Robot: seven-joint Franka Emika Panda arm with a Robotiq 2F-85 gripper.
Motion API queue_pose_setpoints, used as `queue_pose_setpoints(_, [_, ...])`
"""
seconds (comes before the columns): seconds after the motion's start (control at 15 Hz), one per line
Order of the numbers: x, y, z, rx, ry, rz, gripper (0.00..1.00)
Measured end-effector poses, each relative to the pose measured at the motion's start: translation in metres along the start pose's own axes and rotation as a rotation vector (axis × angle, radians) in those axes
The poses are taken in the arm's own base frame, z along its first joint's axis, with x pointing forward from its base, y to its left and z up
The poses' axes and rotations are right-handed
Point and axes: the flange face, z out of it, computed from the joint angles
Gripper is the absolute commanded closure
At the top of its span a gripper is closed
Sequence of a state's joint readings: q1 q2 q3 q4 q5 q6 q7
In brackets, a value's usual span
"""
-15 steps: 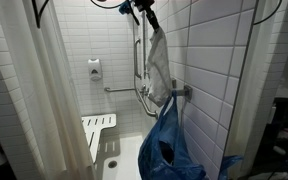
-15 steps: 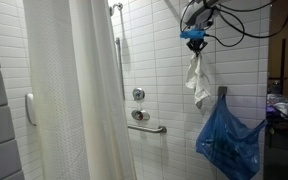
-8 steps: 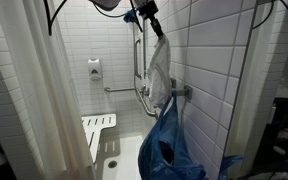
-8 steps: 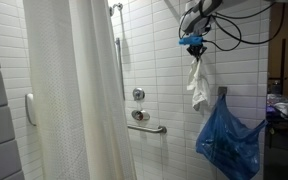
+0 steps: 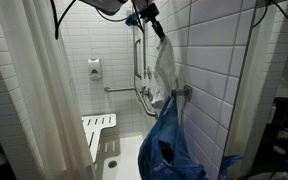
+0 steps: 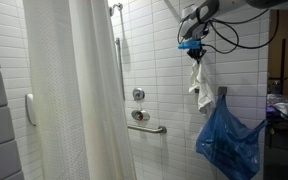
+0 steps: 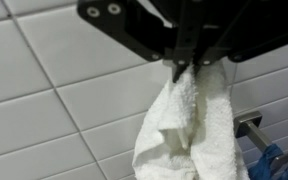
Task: Take the towel out of the plastic and hang it on the left hook.
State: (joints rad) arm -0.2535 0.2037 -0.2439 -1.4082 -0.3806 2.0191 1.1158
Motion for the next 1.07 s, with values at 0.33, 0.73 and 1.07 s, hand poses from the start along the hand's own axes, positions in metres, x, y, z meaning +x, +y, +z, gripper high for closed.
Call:
queue_pose_setpoints(0.33, [-0.002,-0.011,-0.014,0.035,0.082,0.011,0.99])
queue_pose_setpoints(0.73, [-0.004,-0.021,-0.023,0.082,0.148,0.027,0.99])
queue_pose_setpoints(1.07, [-0.008,-0.024,-0.023,0.090,0.149,0.020,0.99])
